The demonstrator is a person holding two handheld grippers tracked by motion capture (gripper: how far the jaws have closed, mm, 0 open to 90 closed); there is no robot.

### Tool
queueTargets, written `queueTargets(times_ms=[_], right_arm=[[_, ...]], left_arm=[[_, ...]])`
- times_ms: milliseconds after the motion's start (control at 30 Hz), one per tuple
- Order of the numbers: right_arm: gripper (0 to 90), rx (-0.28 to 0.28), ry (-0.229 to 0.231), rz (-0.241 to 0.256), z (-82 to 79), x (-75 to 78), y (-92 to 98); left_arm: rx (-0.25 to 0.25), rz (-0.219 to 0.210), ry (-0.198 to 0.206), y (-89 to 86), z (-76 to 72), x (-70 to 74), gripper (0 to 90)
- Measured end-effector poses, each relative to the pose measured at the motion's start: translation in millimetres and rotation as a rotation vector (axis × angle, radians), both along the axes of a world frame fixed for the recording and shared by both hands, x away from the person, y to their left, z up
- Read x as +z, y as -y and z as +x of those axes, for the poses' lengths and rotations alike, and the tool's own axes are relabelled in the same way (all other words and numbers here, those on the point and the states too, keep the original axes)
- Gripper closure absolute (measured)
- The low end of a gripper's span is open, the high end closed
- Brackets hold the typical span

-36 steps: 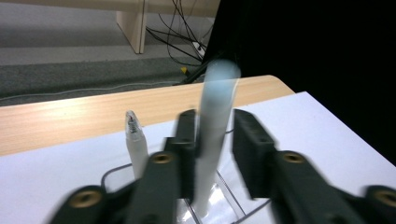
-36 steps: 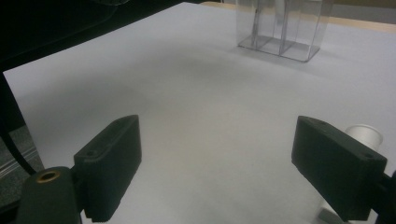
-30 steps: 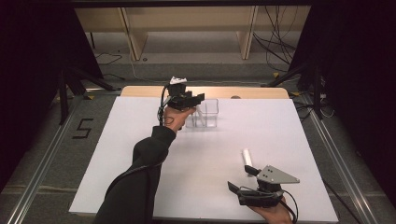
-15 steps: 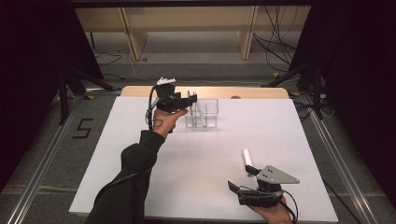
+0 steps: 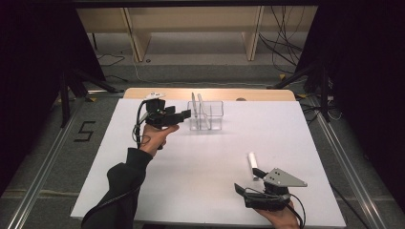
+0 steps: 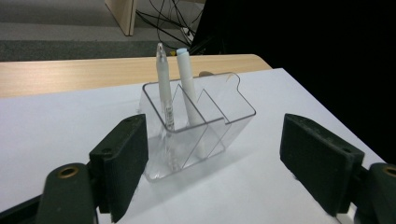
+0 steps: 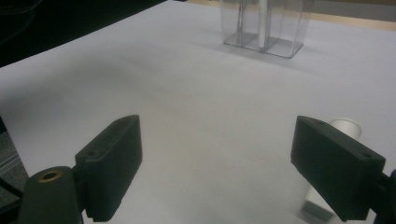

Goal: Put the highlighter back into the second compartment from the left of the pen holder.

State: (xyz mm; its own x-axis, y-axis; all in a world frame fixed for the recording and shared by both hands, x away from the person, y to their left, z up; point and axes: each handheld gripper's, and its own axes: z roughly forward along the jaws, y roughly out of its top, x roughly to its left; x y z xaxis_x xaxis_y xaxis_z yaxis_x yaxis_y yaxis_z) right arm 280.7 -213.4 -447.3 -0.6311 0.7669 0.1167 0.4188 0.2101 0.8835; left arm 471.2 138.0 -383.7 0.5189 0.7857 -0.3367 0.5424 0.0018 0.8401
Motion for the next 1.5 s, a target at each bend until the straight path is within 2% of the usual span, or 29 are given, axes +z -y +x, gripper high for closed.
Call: queueTargets(times_ms=[133, 267, 367, 633, 733, 800, 1000, 1100, 1500], right_arm=[[17.5, -0.012, -0.012, -0.004, 1.0, -0.1, 0.5], [17.5, -0.008, -0.015, -0.007, 1.6, -0.6, -1.0], [17.5, -0.007, -0.020, -0.011, 1.8, -1.1, -1.7], [17.5, -0.009, -0.018, -0.012, 0.8, -2.6, -0.7], [17.5, -0.012, -0.018, -0.014, 1.2, -2.3, 0.8], [17.5, -0.015, -0.026, -0.010, 2.1, -2.6, 1.9], [17.5, -0.025, -0.032, -0.017, 2.5, -2.4, 3.0], [17.5, -0.032, -0.037, -0.014, 2.8, -2.8, 3.5], [17.5, -0.045, -0.047, -0.008, 5.6, -3.3, 8.0]], left_arm=[[-0.021, 0.000, -0.007, -7.1, -11.6, -6.4, 23.1], [-0.018, -0.012, -0.002, -13.6, -20.9, -11.1, 23.0], [-0.028, 0.010, 0.010, -15.8, -25.2, -11.2, 23.0], [-0.065, 0.022, 0.013, -16.0, -39.6, -19.4, 22.9], [-0.080, 0.035, 0.029, -13.8, -45.5, -23.1, 22.6], [-0.097, 0.034, 0.021, -12.4, -49.2, -26.3, 22.2], [-0.139, 0.040, 0.048, -9.9, -60.3, -33.2, 21.8], [-0.146, 0.045, 0.066, -10.5, -65.3, -34.4, 21.9], [-0.183, 0.051, 0.077, -12.9, -78.1, -40.8, 22.3]])
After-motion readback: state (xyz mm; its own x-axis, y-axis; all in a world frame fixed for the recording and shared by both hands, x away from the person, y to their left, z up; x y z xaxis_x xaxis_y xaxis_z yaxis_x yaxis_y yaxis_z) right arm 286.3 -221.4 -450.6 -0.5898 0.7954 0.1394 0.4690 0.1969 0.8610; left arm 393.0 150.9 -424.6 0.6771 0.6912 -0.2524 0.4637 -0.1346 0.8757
